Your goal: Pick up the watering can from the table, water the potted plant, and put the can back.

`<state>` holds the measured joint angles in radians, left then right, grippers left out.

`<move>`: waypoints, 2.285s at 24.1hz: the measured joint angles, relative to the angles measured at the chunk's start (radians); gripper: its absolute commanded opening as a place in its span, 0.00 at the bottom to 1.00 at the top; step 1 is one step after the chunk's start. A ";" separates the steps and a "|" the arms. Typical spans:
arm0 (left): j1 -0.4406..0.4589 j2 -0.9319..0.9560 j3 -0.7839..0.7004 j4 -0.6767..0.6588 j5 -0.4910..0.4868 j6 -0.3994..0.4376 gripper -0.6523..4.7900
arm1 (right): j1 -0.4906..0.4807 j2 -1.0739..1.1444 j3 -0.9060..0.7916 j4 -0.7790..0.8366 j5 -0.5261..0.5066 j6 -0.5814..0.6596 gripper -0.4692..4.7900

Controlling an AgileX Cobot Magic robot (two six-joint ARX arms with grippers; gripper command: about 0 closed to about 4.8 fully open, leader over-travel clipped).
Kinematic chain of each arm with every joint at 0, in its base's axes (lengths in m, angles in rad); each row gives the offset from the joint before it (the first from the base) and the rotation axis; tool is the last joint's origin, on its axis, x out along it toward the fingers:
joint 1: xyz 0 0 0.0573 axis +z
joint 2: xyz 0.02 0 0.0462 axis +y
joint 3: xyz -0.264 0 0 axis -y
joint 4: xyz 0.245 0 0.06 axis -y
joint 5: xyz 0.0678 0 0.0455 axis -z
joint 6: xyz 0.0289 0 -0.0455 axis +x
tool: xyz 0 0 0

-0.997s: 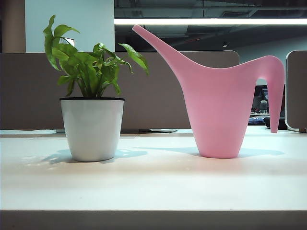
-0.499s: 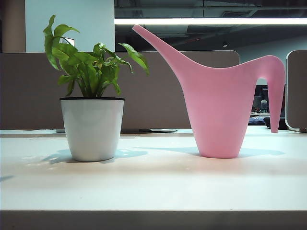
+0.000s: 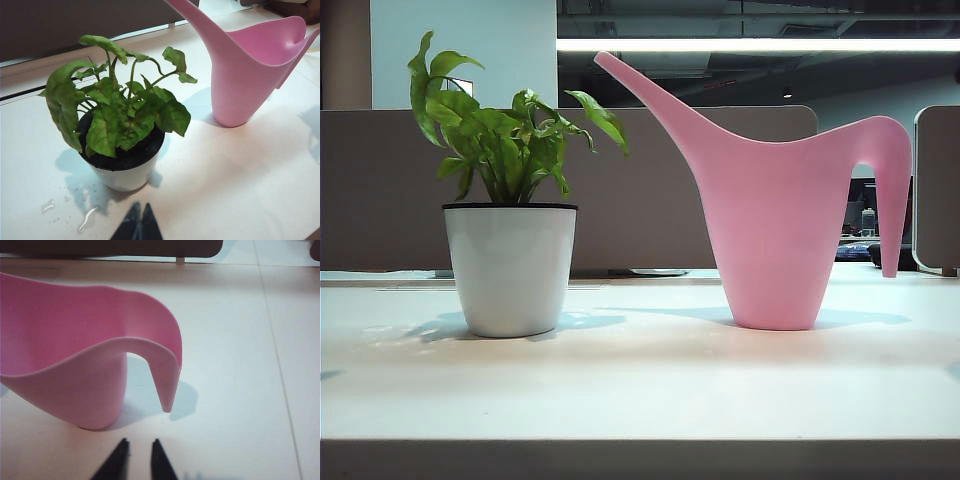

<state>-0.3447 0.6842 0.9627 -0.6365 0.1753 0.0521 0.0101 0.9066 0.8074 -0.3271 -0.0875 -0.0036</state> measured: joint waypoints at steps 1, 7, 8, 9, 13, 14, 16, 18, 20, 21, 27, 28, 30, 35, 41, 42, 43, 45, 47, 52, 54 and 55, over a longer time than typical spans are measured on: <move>0.000 -0.001 0.000 0.000 0.003 0.000 0.11 | 0.000 0.003 0.000 0.001 0.000 0.000 0.63; 0.000 -0.001 0.000 0.000 0.023 0.000 0.11 | -0.001 0.091 -0.001 0.031 0.026 0.007 0.69; 0.000 -0.001 0.000 0.000 0.023 0.000 0.11 | -0.001 0.105 -0.001 0.034 0.027 0.013 0.75; 0.000 -0.001 0.000 0.000 0.023 0.000 0.11 | -0.001 0.121 -0.001 0.039 0.027 0.023 0.82; 0.000 -0.001 0.000 0.001 0.023 0.000 0.11 | 0.000 0.185 -0.007 0.101 0.027 0.076 0.95; 0.000 -0.001 0.000 0.003 0.023 0.001 0.11 | 0.000 0.196 -0.009 0.116 0.027 0.084 0.95; 0.000 -0.001 0.000 0.020 0.023 0.014 0.11 | 0.000 0.220 -0.013 0.187 0.027 0.087 0.95; 0.000 -0.001 0.000 0.031 0.023 0.020 0.11 | 0.000 0.223 -0.026 0.235 0.027 0.085 0.95; 0.000 -0.001 0.000 0.037 0.023 0.023 0.11 | 0.000 0.226 -0.062 0.301 0.027 0.084 0.95; 0.000 -0.001 0.000 0.039 0.023 0.023 0.11 | 0.000 0.227 -0.084 0.324 0.027 0.084 0.95; 0.000 -0.001 0.000 0.042 0.023 0.023 0.11 | 0.001 0.232 -0.273 0.572 0.032 0.073 0.89; 0.000 -0.001 0.000 0.042 0.023 0.023 0.11 | 0.001 0.236 -0.288 0.616 0.031 0.072 0.89; 0.000 -0.001 0.000 0.044 0.023 0.023 0.11 | 0.001 0.310 -0.296 0.700 0.031 0.071 0.89; 0.000 -0.001 0.000 0.049 0.023 0.023 0.11 | 0.010 0.440 -0.299 0.806 0.028 0.071 0.92; 0.000 -0.001 0.000 0.049 0.023 0.023 0.11 | 0.011 0.555 -0.296 1.019 0.008 0.071 0.92; 0.000 -0.001 0.000 0.050 0.023 0.023 0.11 | 0.011 0.572 -0.294 1.040 0.008 0.071 0.92; 0.000 -0.001 0.000 0.049 0.023 0.023 0.11 | 0.011 0.584 -0.294 1.057 0.008 0.071 0.92; 0.000 -0.001 0.000 0.049 0.023 0.023 0.11 | 0.011 0.612 -0.294 1.093 0.008 0.071 0.92; 0.000 -0.001 0.000 0.049 0.023 0.023 0.11 | 0.011 0.664 -0.294 1.204 0.008 0.071 0.92; 0.000 -0.001 0.000 0.050 0.023 0.023 0.11 | 0.011 0.723 -0.273 1.297 0.007 0.058 0.91; 0.000 -0.001 0.000 0.049 0.023 0.023 0.11 | 0.011 0.758 -0.239 1.301 0.008 0.056 0.91; 0.000 -0.001 0.000 0.049 0.022 0.023 0.11 | 0.011 0.760 -0.233 1.301 0.008 0.055 0.91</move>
<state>-0.3443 0.6834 0.9627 -0.5873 0.1974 0.0750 0.0208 1.6665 0.5739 0.9737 -0.0799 0.0517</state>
